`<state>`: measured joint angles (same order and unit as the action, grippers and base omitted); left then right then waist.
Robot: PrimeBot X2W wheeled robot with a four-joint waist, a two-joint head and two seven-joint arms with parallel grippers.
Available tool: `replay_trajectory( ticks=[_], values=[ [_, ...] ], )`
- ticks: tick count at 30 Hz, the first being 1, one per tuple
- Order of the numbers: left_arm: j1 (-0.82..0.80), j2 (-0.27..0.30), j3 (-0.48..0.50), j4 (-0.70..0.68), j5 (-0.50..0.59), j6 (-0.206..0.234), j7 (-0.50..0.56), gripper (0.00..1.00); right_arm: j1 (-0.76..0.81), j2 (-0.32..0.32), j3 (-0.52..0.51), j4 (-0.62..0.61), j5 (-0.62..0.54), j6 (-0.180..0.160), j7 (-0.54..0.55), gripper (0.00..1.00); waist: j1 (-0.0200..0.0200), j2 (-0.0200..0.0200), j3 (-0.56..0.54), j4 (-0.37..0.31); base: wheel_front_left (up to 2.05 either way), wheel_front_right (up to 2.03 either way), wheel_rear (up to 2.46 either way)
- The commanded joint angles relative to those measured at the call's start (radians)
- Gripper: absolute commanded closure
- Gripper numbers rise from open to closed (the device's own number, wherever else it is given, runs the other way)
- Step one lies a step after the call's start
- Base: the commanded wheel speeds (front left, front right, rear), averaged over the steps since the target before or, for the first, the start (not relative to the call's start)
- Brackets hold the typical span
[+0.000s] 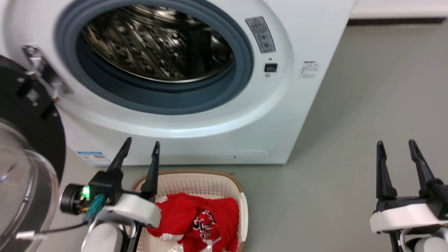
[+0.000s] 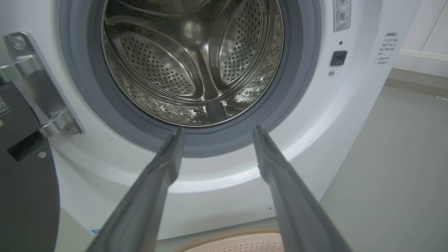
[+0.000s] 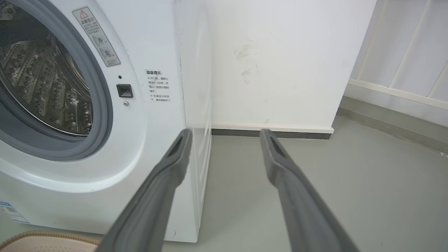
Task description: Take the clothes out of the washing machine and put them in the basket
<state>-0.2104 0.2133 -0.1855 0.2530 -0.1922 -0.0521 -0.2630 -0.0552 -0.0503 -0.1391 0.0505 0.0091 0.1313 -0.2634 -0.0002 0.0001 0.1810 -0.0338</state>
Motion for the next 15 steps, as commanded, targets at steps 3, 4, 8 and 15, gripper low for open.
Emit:
replay_trajectory(
  ticks=[3,4,8,15],
  values=[
    [0.082,-0.027,0.058,-0.069,0.022,0.024,-0.003,0.00,0.039,0.000,0.007,0.002,0.006,-0.001,-0.002,0.00,0.0002,-0.0001,-0.075,0.043,0.00,0.00,0.00],
    [0.099,-0.032,0.074,-0.083,0.025,0.029,-0.003,0.00,0.046,0.000,0.010,0.001,0.008,-0.001,-0.002,0.00,0.0002,-0.0001,-0.084,0.046,0.00,0.00,0.00],
    [0.167,-0.068,0.144,-0.135,0.028,0.044,-0.003,0.00,0.080,0.000,0.026,-0.004,0.021,-0.001,-0.002,0.00,0.0002,-0.0001,-0.124,0.054,0.00,0.00,0.00],
    [0.271,-0.109,0.196,-0.191,0.081,0.053,-0.003,0.00,0.148,0.000,0.055,-0.017,0.038,-0.001,-0.002,0.00,0.0002,-0.0001,-0.181,0.055,0.00,0.00,0.00]
  ],
)
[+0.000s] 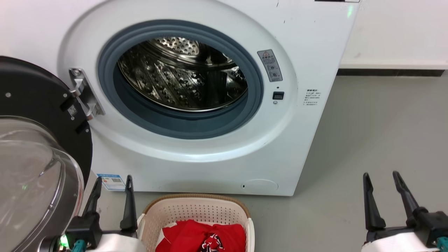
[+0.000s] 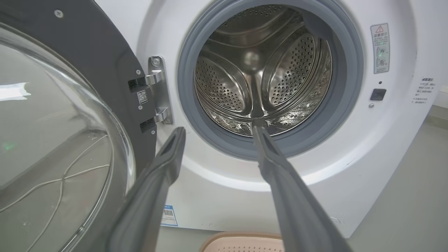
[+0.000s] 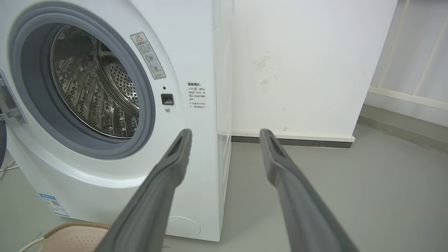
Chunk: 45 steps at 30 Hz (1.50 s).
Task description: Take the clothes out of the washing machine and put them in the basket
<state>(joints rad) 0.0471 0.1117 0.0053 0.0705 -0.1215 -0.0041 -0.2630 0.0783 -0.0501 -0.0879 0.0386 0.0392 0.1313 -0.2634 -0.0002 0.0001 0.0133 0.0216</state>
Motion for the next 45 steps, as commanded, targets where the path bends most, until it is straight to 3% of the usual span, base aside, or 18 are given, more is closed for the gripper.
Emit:
replay_trajectory(
  ticks=[1,13,36,37,41,45],
  values=[
    [0.026,-0.012,0.010,-0.014,0.020,0.007,-0.003,0.00,0.023,0.000,0.007,-0.007,0.008,-0.001,-0.002,0.00,0.0002,-0.0001,-0.019,-0.002,0.00,0.00,0.00],
    [0.087,-0.033,-0.008,-0.014,0.095,0.012,-0.003,0.00,0.047,0.000,0.015,-0.009,0.023,-0.001,-0.002,0.00,0.0002,-0.0001,-0.040,-0.017,0.00,0.00,0.00],
    [0.075,-0.044,0.027,-0.027,0.100,0.023,-0.003,0.00,0.043,0.000,0.020,-0.010,0.014,-0.001,-0.002,0.00,0.0002,-0.0001,-0.034,-0.021,0.00,0.00,0.00],
    [0.077,-0.044,0.027,-0.026,0.095,0.022,0.000,1.00,0.040,0.000,0.019,-0.007,0.021,0.000,0.000,1.00,0.0003,-0.0001,-0.035,-0.021,0.00,0.00,0.00],
    [0.083,-0.053,0.029,0.011,0.086,0.021,0.008,1.00,0.047,0.002,0.021,0.027,0.028,0.000,0.003,1.00,0.0003,-0.0001,-0.035,-0.021,0.00,0.00,0.00],
    [0.065,-0.054,0.041,0.031,0.007,0.014,0.034,1.00,0.038,0.000,0.024,0.036,0.112,0.000,0.019,1.00,0.0004,-0.0001,-0.034,-0.021,0.00,0.00,0.00]
  ],
)
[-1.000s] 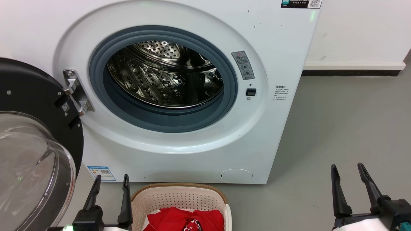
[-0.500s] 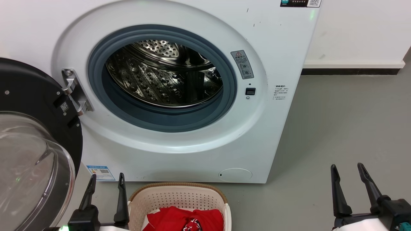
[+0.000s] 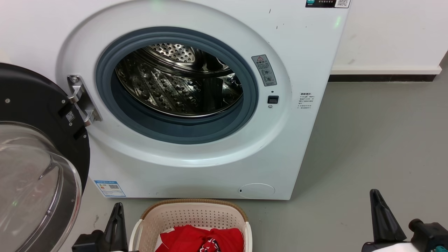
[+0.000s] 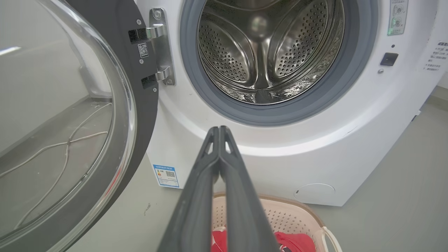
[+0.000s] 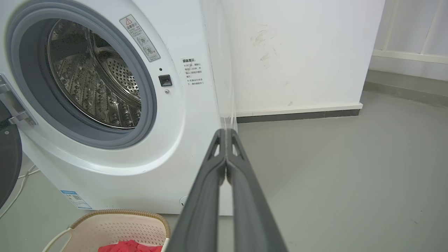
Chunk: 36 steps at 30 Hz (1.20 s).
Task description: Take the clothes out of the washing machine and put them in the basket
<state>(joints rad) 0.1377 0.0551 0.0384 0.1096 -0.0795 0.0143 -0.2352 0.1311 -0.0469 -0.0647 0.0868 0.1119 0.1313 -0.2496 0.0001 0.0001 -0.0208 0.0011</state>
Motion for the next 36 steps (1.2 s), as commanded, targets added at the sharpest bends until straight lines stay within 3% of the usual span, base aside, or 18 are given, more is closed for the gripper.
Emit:
replay_trajectory(
  ticks=[1,36],
  values=[
    [-0.029,0.003,0.009,-0.006,-0.057,-0.007,0.012,1.00,-0.018,-0.005,0.001,-0.009,0.062,0.000,0.009,1.00,0.0000,-0.0001,0.000,0.000,0.00,0.00,0.00],
    [-0.121,0.000,0.033,0.047,-0.679,-0.066,0.150,1.00,-0.115,-0.024,0.004,0.060,0.688,0.000,0.138,1.00,-0.0001,-0.0001,0.007,0.000,0.00,0.00,0.00]
  ],
)
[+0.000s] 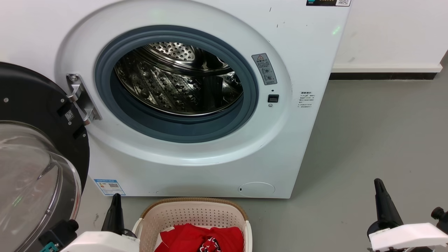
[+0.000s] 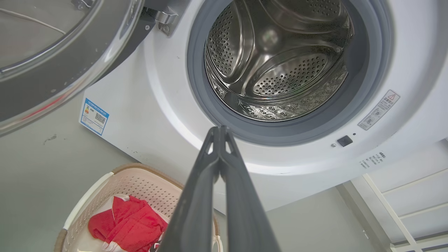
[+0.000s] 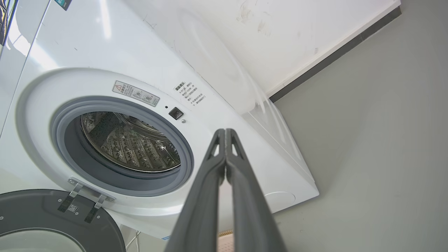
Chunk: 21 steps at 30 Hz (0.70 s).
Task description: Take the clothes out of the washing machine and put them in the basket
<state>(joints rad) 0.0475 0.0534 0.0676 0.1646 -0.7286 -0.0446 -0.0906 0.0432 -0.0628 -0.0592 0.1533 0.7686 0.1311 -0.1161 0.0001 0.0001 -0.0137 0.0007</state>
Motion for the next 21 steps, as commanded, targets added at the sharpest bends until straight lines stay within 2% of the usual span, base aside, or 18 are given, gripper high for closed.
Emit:
replay_trajectory(
  ticks=[1,21],
  values=[
    [-0.033,0.002,0.005,-0.006,-0.044,-0.009,0.009,1.00,-0.029,-0.009,-0.002,-0.005,0.046,0.000,0.009,1.00,-0.0001,-0.0001,0.000,0.000,0.00,0.00,0.00],
    [-0.071,0.000,0.018,0.019,-0.293,-0.033,0.068,1.00,-0.068,-0.011,-0.007,0.023,0.291,0.000,0.066,1.00,-0.0001,-0.0001,0.004,0.000,0.00,0.00,0.00]
  ],
)
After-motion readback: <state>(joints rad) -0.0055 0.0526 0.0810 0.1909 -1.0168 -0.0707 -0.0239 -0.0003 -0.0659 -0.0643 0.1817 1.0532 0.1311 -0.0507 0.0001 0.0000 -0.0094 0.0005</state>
